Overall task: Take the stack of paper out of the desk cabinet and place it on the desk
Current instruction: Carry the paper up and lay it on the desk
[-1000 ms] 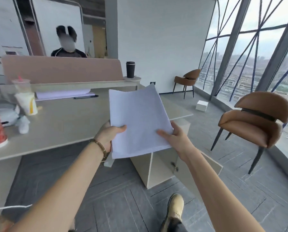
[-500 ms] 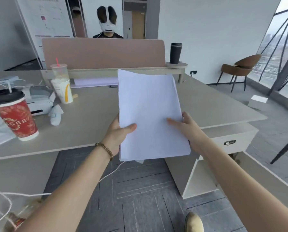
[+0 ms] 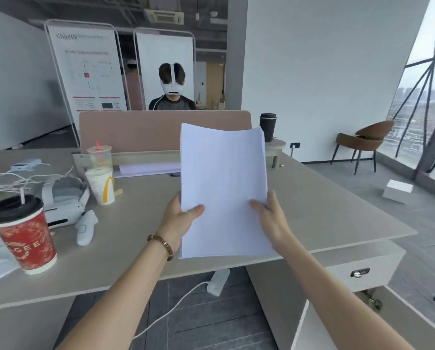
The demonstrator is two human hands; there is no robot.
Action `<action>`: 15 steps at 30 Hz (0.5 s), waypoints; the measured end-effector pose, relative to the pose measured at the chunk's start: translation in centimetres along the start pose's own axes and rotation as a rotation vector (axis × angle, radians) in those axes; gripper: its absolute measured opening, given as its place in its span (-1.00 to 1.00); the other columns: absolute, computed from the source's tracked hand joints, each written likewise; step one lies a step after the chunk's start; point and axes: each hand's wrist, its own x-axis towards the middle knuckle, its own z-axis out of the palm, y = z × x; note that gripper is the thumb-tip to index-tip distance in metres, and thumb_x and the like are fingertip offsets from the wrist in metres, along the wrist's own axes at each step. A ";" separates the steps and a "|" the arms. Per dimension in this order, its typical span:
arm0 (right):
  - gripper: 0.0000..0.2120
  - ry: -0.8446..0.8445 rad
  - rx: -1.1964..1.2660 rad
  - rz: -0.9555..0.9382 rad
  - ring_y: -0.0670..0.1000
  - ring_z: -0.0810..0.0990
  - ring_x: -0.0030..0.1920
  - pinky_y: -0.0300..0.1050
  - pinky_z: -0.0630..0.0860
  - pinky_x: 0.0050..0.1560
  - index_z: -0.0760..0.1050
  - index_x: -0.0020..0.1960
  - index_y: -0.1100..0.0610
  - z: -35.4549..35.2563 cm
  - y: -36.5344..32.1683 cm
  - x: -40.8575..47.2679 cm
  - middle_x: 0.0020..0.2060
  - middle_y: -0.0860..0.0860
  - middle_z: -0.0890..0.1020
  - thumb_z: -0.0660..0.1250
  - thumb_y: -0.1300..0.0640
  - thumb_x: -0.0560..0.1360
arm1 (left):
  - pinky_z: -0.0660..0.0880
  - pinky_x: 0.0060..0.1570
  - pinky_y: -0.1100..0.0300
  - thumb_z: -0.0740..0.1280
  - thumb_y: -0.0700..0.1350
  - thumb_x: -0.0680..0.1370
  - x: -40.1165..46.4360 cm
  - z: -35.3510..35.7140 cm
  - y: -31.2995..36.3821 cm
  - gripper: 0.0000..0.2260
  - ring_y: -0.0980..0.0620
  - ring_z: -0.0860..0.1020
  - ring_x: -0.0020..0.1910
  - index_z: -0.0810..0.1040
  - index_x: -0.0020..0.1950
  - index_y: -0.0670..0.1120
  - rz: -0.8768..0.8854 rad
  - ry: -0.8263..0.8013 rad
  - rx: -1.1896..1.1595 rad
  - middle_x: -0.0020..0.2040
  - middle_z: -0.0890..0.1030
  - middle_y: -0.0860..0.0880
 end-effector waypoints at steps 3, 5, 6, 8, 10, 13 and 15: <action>-0.77 -0.026 -0.002 -0.020 0.13 0.55 -0.04 0.14 0.53 0.06 0.32 0.13 0.19 0.0 -1.9 1.4 0.06 0.19 0.56 0.24 0.14 0.52 | 0.57 -0.06 0.26 0.39 -0.33 0.52 1.2 0.2 2.0 -0.65 0.19 0.68 -0.01 0.55 0.19 0.04 0.060 0.009 0.016 0.07 0.70 0.12; -0.82 -0.045 -0.009 -0.039 0.18 0.60 0.08 0.23 0.51 0.20 0.37 0.11 0.09 0.0 -3.2 2.3 0.13 0.15 0.58 0.24 0.17 0.52 | 0.56 0.01 0.19 0.39 -0.30 0.52 2.0 0.2 3.0 -0.67 0.14 0.67 0.06 0.55 0.18 0.07 0.093 0.025 0.040 0.09 0.70 0.13; -0.82 -0.050 -0.018 -0.054 0.20 0.60 0.15 0.25 0.52 0.24 0.38 0.11 0.04 0.0 -3.8 2.8 0.14 0.10 0.59 0.24 0.18 0.53 | 0.55 0.05 0.17 0.40 -0.29 0.52 2.4 0.2 3.4 -0.66 0.12 0.66 0.10 0.55 0.19 0.08 0.108 0.032 0.050 0.11 0.69 0.13; -0.81 -0.061 -0.032 -0.087 0.18 0.59 0.19 0.21 0.53 0.23 0.36 0.15 0.05 0.1 -4.7 3.9 0.12 0.03 0.60 0.23 0.20 0.55 | 0.54 0.14 0.12 0.39 -0.27 0.53 3.3 0.2 4.0 -0.62 0.12 0.63 0.16 0.53 0.28 0.07 0.142 0.035 0.071 0.17 0.67 0.13; -0.81 -0.074 -0.036 -0.120 0.14 0.58 0.18 0.15 0.54 0.20 0.33 0.17 0.05 0.4 -5.4 4.9 0.08 -0.05 0.58 0.20 0.21 0.58 | 0.52 0.22 0.09 0.39 -0.23 0.53 4.0 0.2 4.5 -0.58 0.14 0.60 0.20 0.48 0.35 0.08 0.162 0.047 0.093 0.22 0.64 0.15; -0.74 -0.084 -0.046 -0.157 0.09 0.57 0.15 0.10 0.54 0.14 0.29 0.20 -0.04 0.7 -5.9 6.0 0.11 -0.07 0.57 0.18 0.22 0.59 | 0.49 0.26 0.08 0.40 -0.20 0.52 4.7 0.5 4.8 -0.58 0.14 0.58 0.22 0.45 0.34 0.06 0.171 0.108 0.101 0.23 0.62 0.14; -0.71 -0.068 -0.058 -0.173 0.09 0.56 0.13 0.07 0.53 0.10 0.29 0.21 -0.07 0.9 -5.9 6.9 0.11 -0.07 0.58 0.18 0.23 0.57 | 0.50 0.26 0.07 0.40 -0.20 0.52 5.0 0.8 4.8 -0.60 0.13 0.59 0.20 0.46 0.32 0.03 0.165 0.138 0.102 0.21 0.63 0.13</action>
